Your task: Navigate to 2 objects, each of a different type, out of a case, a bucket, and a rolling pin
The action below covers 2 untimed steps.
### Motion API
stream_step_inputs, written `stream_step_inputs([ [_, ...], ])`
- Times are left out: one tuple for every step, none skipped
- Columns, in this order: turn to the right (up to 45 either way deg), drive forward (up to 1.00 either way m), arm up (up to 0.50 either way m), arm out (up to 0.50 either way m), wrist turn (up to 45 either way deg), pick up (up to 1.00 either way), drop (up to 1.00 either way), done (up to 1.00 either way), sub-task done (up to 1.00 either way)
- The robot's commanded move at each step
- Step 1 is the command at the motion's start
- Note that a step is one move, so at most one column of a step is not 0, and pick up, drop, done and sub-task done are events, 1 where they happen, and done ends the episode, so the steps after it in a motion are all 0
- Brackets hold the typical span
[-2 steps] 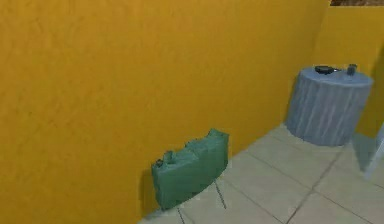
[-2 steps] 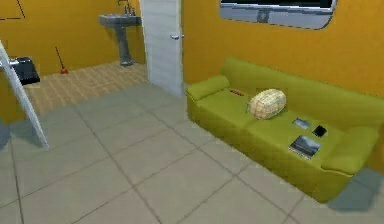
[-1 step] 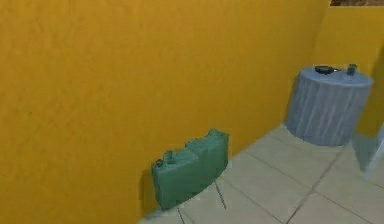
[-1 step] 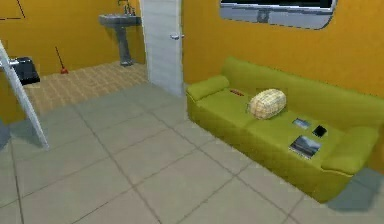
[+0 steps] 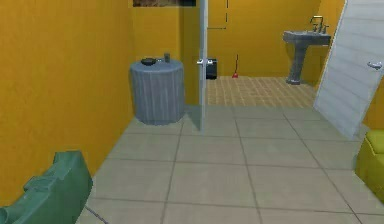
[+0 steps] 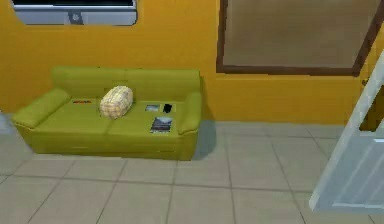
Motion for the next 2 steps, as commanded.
stream_step_inputs([
  [21.0, 0.00, 0.00, 0.00, 0.0, 0.00, 0.00, 0.00, 0.00],
  [0.0, 1.00, 0.00, 0.00, 0.0, 0.00, 0.00, 0.00, 0.00],
])
